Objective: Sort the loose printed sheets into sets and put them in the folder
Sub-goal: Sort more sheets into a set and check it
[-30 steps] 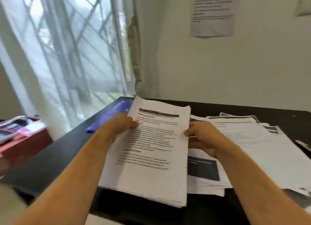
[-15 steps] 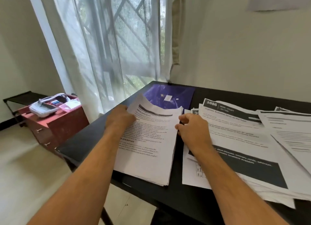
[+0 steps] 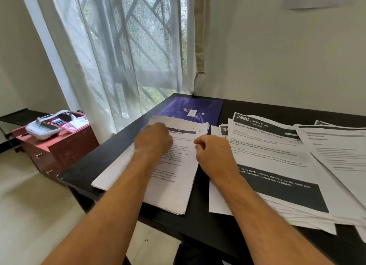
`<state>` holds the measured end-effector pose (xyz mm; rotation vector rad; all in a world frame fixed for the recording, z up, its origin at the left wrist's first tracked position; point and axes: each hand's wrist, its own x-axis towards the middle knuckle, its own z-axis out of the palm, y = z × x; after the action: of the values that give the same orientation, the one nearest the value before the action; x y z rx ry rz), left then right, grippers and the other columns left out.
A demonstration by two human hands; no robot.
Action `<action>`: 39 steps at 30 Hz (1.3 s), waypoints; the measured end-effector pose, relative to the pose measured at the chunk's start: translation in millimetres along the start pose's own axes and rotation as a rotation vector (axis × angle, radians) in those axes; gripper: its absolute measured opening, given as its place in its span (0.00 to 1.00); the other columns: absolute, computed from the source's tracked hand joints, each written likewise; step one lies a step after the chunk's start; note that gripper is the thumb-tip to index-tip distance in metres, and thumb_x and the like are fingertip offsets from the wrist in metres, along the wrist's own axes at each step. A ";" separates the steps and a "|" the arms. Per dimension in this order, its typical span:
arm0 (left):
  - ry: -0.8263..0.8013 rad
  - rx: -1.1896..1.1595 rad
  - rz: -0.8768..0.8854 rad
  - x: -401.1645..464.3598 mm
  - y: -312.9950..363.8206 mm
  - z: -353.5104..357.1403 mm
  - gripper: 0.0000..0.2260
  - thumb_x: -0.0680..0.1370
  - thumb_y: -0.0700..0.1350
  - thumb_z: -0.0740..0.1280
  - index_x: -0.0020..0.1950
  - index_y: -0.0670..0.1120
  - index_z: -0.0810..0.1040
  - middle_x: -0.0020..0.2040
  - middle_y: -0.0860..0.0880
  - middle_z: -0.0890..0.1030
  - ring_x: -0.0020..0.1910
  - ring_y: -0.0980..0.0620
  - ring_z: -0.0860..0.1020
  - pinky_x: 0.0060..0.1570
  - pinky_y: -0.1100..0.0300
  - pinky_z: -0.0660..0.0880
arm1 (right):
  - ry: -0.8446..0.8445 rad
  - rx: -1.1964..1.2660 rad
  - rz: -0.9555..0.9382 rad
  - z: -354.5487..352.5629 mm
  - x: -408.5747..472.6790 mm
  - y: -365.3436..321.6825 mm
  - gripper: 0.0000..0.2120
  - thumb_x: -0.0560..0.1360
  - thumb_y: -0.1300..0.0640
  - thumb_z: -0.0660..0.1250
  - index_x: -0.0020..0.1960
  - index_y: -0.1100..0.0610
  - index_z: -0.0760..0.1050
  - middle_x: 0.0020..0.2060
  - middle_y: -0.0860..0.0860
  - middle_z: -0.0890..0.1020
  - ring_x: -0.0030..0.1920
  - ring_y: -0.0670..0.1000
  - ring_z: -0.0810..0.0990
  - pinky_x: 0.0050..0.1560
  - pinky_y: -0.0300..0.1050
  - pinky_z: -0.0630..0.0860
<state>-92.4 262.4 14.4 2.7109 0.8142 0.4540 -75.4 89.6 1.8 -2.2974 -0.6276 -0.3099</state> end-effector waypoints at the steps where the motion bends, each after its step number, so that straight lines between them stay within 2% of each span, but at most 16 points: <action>1: -0.022 0.026 0.019 -1.4 4.1 2.1 0.10 0.77 0.48 0.66 0.57 0.51 0.81 0.55 0.47 0.81 0.53 0.45 0.79 0.49 0.54 0.74 | -0.034 -0.009 -0.003 -0.5 -0.5 0.0 0.11 0.79 0.58 0.65 0.59 0.56 0.83 0.53 0.51 0.85 0.53 0.50 0.82 0.59 0.43 0.76; 2: -0.034 0.055 0.031 -2.9 6.7 3.1 0.09 0.76 0.48 0.66 0.55 0.51 0.81 0.53 0.48 0.82 0.49 0.46 0.79 0.46 0.55 0.75 | -0.070 -0.014 -0.002 -0.5 -1.2 0.4 0.11 0.80 0.58 0.65 0.58 0.56 0.83 0.53 0.51 0.85 0.52 0.50 0.82 0.58 0.42 0.76; 4: -0.054 0.098 0.037 -3.3 10.0 3.5 0.09 0.75 0.47 0.66 0.54 0.51 0.81 0.51 0.49 0.82 0.46 0.47 0.79 0.47 0.54 0.78 | -0.095 -0.003 -0.011 -2.6 -2.6 0.0 0.11 0.80 0.57 0.65 0.58 0.55 0.83 0.53 0.51 0.85 0.51 0.49 0.82 0.58 0.41 0.76; 6: -0.084 0.130 0.034 -2.4 13.3 1.5 0.09 0.76 0.46 0.65 0.54 0.50 0.80 0.49 0.49 0.81 0.46 0.47 0.79 0.49 0.52 0.79 | -0.041 0.020 -0.034 -10.2 -4.1 -1.6 0.11 0.80 0.56 0.65 0.57 0.54 0.84 0.53 0.50 0.86 0.51 0.48 0.82 0.60 0.41 0.77; 9: -0.084 0.228 0.069 -9.5 34.1 -2.7 0.10 0.79 0.44 0.62 0.56 0.48 0.79 0.48 0.49 0.78 0.45 0.47 0.77 0.46 0.53 0.73 | 0.042 0.027 -0.043 -37.6 -1.1 6.8 0.10 0.78 0.57 0.66 0.55 0.53 0.85 0.51 0.48 0.86 0.49 0.46 0.82 0.58 0.40 0.77; 12: -0.010 0.245 0.267 -30.6 74.2 -2.7 0.15 0.78 0.44 0.61 0.63 0.49 0.77 0.59 0.47 0.81 0.57 0.44 0.80 0.54 0.51 0.75 | 0.027 -0.074 -0.003 -81.9 0.9 31.9 0.09 0.77 0.56 0.67 0.51 0.53 0.86 0.48 0.48 0.87 0.47 0.48 0.83 0.57 0.43 0.77; 14: 0.001 0.195 0.382 -47.4 94.4 -7.8 0.16 0.78 0.44 0.62 0.65 0.52 0.76 0.61 0.47 0.81 0.58 0.44 0.80 0.56 0.51 0.75 | -0.032 -0.151 0.038 -106.9 3.2 45.9 0.09 0.78 0.54 0.67 0.54 0.52 0.85 0.50 0.48 0.86 0.47 0.47 0.81 0.55 0.42 0.76; 16: -0.062 0.123 0.515 -68.0 135.7 -4.3 0.18 0.78 0.44 0.62 0.68 0.54 0.75 0.62 0.48 0.81 0.58 0.45 0.79 0.57 0.51 0.74 | -0.052 -0.255 0.128 -146.4 0.7 84.3 0.10 0.78 0.56 0.66 0.56 0.52 0.84 0.52 0.49 0.85 0.49 0.48 0.81 0.56 0.44 0.76; 19: -0.184 -0.016 0.601 -88.6 201.2 9.2 0.19 0.79 0.44 0.63 0.68 0.56 0.76 0.65 0.49 0.79 0.61 0.47 0.78 0.62 0.51 0.74 | -0.089 -0.426 0.299 -209.3 -3.7 148.7 0.14 0.76 0.61 0.65 0.57 0.51 0.84 0.58 0.51 0.84 0.57 0.53 0.81 0.64 0.49 0.75; 22: -0.310 -0.092 0.626 -99.7 256.3 29.5 0.15 0.79 0.43 0.64 0.65 0.53 0.80 0.62 0.49 0.81 0.56 0.48 0.79 0.61 0.51 0.75 | -0.139 -0.514 0.444 -247.2 -14.8 196.3 0.18 0.76 0.62 0.63 0.63 0.49 0.80 0.65 0.51 0.79 0.63 0.55 0.77 0.66 0.51 0.73; 24: -0.324 -0.118 0.647 -106.7 289.5 45.8 0.13 0.80 0.44 0.64 0.63 0.50 0.80 0.60 0.49 0.82 0.52 0.49 0.79 0.58 0.52 0.76 | -0.134 -0.527 0.493 -257.8 -24.6 222.2 0.18 0.78 0.59 0.64 0.66 0.47 0.78 0.68 0.51 0.77 0.65 0.55 0.76 0.67 0.51 0.72; 27: -0.267 -0.041 0.672 -117.3 319.7 76.9 0.14 0.81 0.50 0.64 0.65 0.49 0.77 0.62 0.47 0.79 0.58 0.47 0.78 0.60 0.51 0.74 | -0.111 -0.449 0.498 -256.1 -37.2 245.1 0.17 0.79 0.50 0.65 0.68 0.48 0.76 0.66 0.50 0.78 0.64 0.54 0.76 0.66 0.49 0.71; 29: -0.197 0.037 0.696 -122.5 326.2 98.5 0.18 0.81 0.58 0.61 0.66 0.49 0.74 0.65 0.46 0.77 0.63 0.45 0.74 0.65 0.48 0.70 | -0.127 -0.439 0.488 -253.8 -40.0 251.5 0.20 0.79 0.46 0.66 0.70 0.48 0.74 0.68 0.50 0.77 0.66 0.53 0.75 0.68 0.49 0.68; 32: -0.234 0.030 0.659 -118.5 322.3 115.5 0.27 0.80 0.64 0.58 0.72 0.48 0.69 0.71 0.45 0.72 0.69 0.44 0.69 0.70 0.46 0.66 | -0.135 -0.439 0.477 -253.3 -39.3 256.4 0.23 0.79 0.43 0.66 0.72 0.48 0.72 0.70 0.50 0.75 0.68 0.53 0.73 0.71 0.51 0.67; 35: -0.321 -0.041 0.616 -103.7 313.6 122.6 0.34 0.78 0.68 0.60 0.78 0.50 0.62 0.76 0.46 0.67 0.74 0.43 0.66 0.74 0.46 0.62 | -0.170 -0.446 0.484 -254.6 -40.0 254.5 0.24 0.77 0.41 0.67 0.70 0.49 0.74 0.66 0.50 0.78 0.64 0.53 0.75 0.67 0.50 0.71; 39: -0.324 -0.147 0.624 -103.0 313.7 120.9 0.36 0.76 0.68 0.64 0.78 0.51 0.62 0.75 0.47 0.70 0.72 0.44 0.69 0.74 0.47 0.64 | -0.161 -0.472 0.493 -256.5 -40.3 245.0 0.23 0.74 0.40 0.71 0.65 0.50 0.78 0.59 0.50 0.81 0.57 0.52 0.78 0.57 0.47 0.74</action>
<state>22.6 -69.0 -10.2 2.7447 -0.1563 0.1697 8.2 -256.7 24.4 -2.8534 -0.0411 -0.0344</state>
